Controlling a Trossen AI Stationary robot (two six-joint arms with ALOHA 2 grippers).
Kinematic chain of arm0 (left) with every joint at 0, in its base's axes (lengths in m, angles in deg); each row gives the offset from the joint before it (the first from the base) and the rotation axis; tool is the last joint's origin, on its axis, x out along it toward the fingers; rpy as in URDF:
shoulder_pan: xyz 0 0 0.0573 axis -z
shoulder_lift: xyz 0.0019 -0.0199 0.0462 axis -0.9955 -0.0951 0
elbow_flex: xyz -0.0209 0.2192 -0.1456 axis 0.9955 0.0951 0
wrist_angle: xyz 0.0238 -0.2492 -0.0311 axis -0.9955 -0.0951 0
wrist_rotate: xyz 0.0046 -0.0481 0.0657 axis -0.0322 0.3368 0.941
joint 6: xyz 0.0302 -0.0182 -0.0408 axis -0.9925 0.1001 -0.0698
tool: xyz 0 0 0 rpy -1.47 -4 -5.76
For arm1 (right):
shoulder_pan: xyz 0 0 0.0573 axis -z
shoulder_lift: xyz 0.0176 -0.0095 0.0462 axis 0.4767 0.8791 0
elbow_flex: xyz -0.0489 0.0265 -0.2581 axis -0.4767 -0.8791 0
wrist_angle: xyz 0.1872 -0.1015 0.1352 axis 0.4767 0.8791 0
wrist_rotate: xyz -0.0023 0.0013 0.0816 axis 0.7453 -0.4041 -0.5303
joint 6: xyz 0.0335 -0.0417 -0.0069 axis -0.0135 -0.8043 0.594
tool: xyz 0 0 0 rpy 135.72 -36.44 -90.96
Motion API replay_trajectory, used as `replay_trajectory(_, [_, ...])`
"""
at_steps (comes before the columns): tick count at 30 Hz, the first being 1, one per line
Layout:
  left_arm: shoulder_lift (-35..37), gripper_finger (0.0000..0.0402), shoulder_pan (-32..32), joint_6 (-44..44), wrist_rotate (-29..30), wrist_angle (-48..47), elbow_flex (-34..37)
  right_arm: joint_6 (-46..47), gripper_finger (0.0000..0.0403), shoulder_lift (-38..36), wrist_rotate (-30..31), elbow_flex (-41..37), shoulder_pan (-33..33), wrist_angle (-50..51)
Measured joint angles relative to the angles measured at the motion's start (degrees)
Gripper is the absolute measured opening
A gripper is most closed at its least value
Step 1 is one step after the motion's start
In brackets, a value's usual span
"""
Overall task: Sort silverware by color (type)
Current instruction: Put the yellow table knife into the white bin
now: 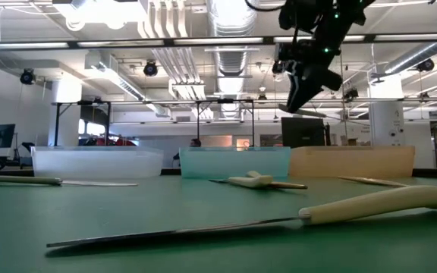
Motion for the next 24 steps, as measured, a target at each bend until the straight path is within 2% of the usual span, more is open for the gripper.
replay_trajectory(5, [0.0, 0.0150, 0.0, 0.0, 0.0, 0.0, 0.0, -0.6, 0.0065, 0.5, 0.3, 0.0, 8.4, 0.0])
replay_trajectory(13, [0.0, 0.0150, 0.0, 2.3, 0.0, 0.0, 0.0, -4.8, 0.0065, 8.5, 0.0, 0.0, 19.3, 5.4])
replay_trajectory(17, [0.0, 0.0150, 0.0, 3.6, 0.0, 0.0, 0.0, -3.9, 0.0065, 10.6, 0.0, 0.0, 21.6, 4.8])
replay_trajectory(24, [0.0, 0.0150, 0.0, 4.7, 0.0, 0.0, 0.0, -5.9, 0.0065, 10.0, -1.2, 0.0, 21.9, 2.4])
